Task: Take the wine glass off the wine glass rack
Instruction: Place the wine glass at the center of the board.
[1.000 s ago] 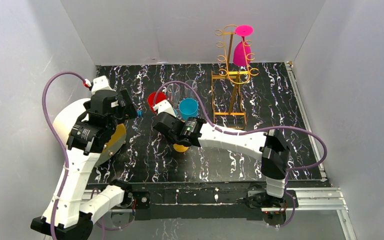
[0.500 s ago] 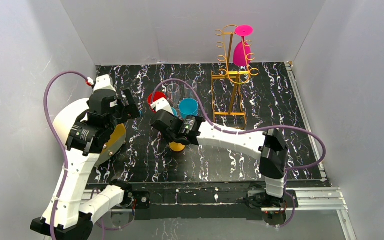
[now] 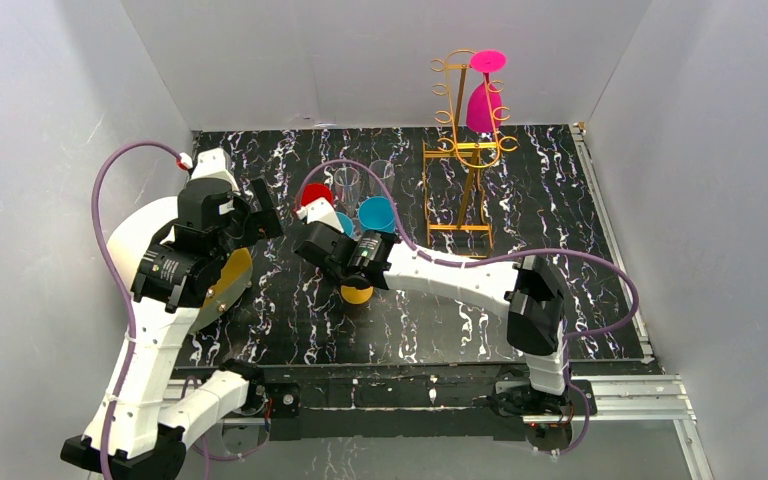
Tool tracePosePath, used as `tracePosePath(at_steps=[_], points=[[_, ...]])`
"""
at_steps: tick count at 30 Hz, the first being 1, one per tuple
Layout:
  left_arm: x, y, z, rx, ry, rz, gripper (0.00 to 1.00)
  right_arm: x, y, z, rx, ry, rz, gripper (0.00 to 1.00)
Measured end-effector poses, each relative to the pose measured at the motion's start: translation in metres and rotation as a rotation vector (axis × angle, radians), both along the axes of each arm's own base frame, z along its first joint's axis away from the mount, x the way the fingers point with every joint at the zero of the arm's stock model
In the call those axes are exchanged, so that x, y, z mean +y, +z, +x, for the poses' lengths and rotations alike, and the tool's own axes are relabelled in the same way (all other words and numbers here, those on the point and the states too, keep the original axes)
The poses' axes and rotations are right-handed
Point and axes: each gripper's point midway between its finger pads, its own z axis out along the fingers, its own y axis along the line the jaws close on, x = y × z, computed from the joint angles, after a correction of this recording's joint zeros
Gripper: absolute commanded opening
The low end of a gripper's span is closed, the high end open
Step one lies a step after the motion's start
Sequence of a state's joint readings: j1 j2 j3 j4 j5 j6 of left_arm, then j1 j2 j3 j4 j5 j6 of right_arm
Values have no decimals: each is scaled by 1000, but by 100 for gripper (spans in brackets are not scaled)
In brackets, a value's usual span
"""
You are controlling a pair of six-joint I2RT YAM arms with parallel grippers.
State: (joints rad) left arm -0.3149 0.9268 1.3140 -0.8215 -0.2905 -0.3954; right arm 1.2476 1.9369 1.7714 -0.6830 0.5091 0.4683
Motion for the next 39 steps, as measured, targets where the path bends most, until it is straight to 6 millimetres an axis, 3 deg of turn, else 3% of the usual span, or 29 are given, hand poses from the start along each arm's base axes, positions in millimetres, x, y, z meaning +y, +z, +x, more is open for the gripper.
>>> tracePosePath(at_steps=[15,19,30,35,39], points=[[-1,6,0,-12,-8,-5,98,-5,3,-3,11,7,-21,21],[-1,5,1,-9,-8,-4,98,-5,5,-4,18,14,-25,30],[-1,3,3,0,-4,1,98,5,24,-11,40,59,25,41],[-3,8,3,-9,-13,-8,98,-7,53,-22,44,84,104,48],[-6,9,3,-11,-24,-16,98,-36,100,-29,-11,82,191,51]])
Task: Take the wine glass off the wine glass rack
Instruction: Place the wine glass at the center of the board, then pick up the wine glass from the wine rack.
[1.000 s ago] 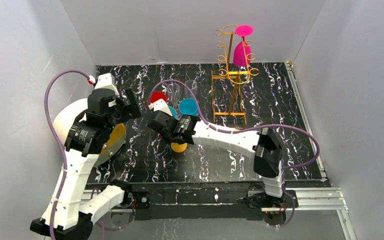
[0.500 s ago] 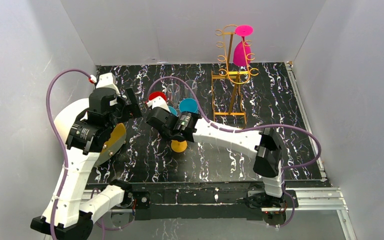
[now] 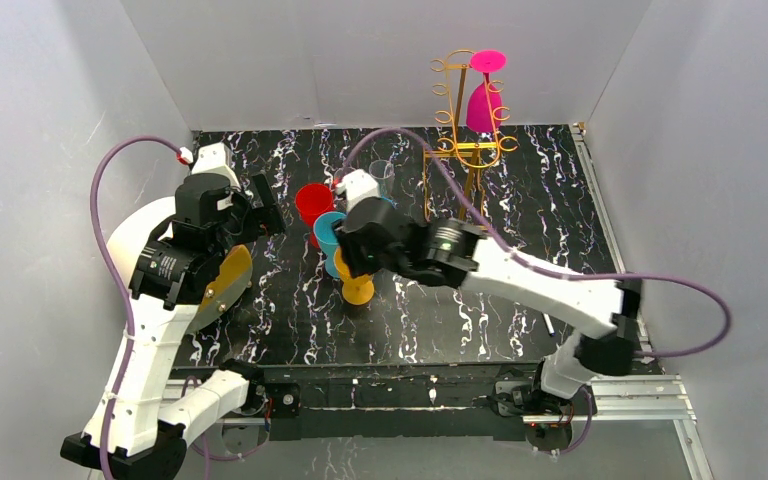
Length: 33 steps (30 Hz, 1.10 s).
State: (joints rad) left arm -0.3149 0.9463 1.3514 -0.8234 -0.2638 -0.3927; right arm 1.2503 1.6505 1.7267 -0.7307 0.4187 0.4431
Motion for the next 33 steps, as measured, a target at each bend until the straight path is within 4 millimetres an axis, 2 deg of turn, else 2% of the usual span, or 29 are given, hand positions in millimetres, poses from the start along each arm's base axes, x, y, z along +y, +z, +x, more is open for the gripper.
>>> tracePosePath(at_steps=[2,4,6,7,10,13,17,24,31,33], points=[[-3,0,0,2,-15,-9,98,-23,29,-2,-43,-19,54,56],[-7,0,-1,5,-35,-20,98,-43,49,-4,-75,-40,94,62],[-11,0,-2,8,-53,-30,98,-63,59,-8,-94,-48,122,68],[-12,0,-2,9,-61,-34,98,-79,58,-13,-101,-43,123,70],[-16,0,-2,8,-84,-43,98,-116,34,-24,-82,-64,90,75],[-20,1,-3,9,-104,-49,98,-156,-12,-32,-20,-159,11,80],[-23,1,-2,7,-123,-58,98,-209,-58,-33,40,-364,-71,82],[-35,-1,5,20,-157,-87,98,-284,-72,-1,75,-729,-11,86],[-57,4,11,15,-223,-181,98,-331,-121,40,287,-931,-23,87],[-61,4,11,14,-242,-191,98,-345,-129,52,356,-966,19,86]])
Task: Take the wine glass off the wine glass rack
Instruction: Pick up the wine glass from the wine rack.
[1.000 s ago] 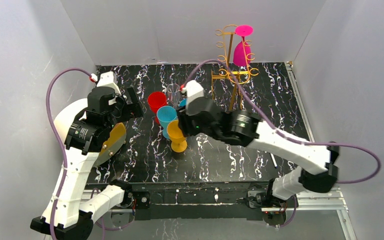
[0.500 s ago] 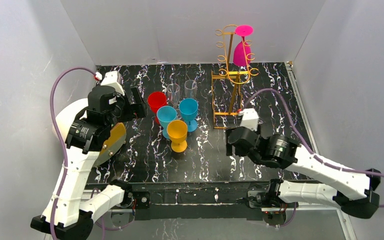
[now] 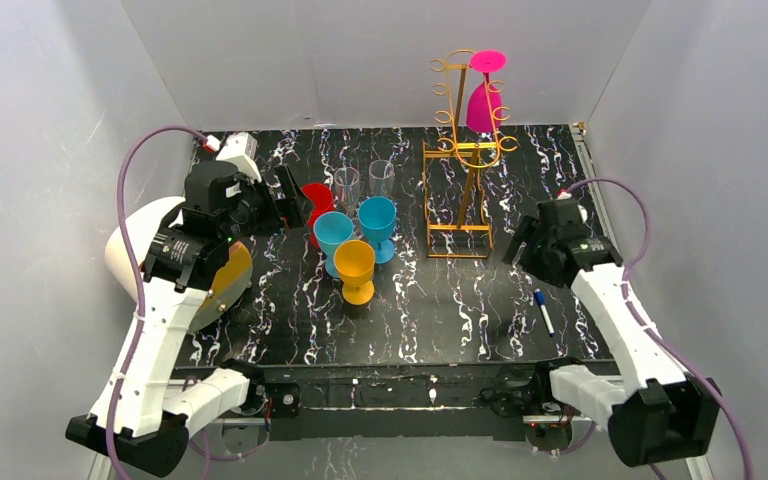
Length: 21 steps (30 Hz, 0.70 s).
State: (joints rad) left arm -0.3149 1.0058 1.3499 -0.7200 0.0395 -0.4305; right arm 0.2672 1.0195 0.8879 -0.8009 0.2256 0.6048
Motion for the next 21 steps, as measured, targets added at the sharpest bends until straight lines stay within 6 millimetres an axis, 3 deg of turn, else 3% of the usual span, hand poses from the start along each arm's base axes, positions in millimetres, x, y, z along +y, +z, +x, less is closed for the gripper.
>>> tracePosePath(at_steps=[3,6,16,21], points=[[-1,-1,0,4,-8,1,98,-6,-1,15,9,-12,80,84],[-4,-2,-1,3,-23,-8,98,2,13,36,-10,33,109,87],[-13,-21,-6,47,-64,-38,98,-50,126,136,-283,-97,-112,88],[-14,-21,-5,44,-66,-40,98,-56,147,177,-321,-116,-131,88]])
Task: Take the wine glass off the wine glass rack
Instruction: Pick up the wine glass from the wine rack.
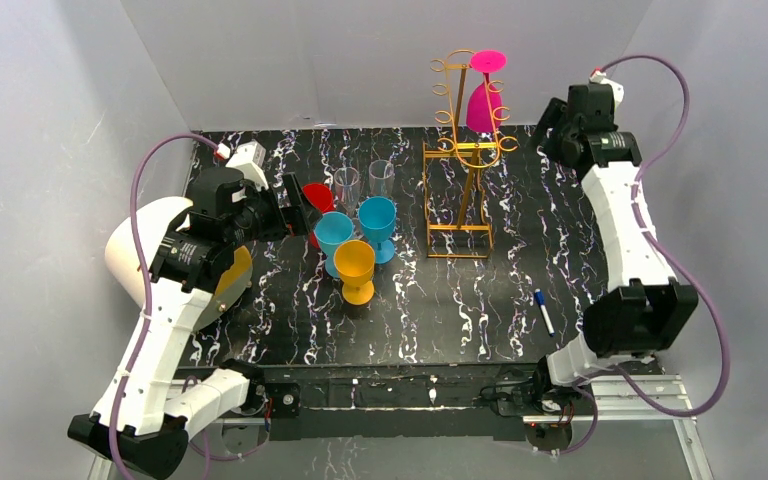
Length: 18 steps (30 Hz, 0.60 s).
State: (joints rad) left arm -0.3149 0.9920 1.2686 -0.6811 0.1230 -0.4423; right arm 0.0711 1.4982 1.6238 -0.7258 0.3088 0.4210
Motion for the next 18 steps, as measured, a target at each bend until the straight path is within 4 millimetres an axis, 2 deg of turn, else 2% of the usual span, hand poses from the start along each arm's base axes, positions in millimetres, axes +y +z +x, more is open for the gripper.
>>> tracePosePath(at_steps=[4,7,10,13,15,18], points=[[0,0,0,2,2,-3,98,3,18,34,-42,8,19,86],[0,0,0,3,3,-4,98,9,43,60,-106,28,48,86],[1,-1,-1,4,2,2,98,16,77,90,-208,69,73,86],[1,-1,-1,5,2,5,98,30,100,111,-291,135,119,84],[1,-1,-1,5,2,4,98,43,106,122,-325,189,164,82],[0,-2,0,8,1,4,98,66,104,134,-347,277,259,80]])
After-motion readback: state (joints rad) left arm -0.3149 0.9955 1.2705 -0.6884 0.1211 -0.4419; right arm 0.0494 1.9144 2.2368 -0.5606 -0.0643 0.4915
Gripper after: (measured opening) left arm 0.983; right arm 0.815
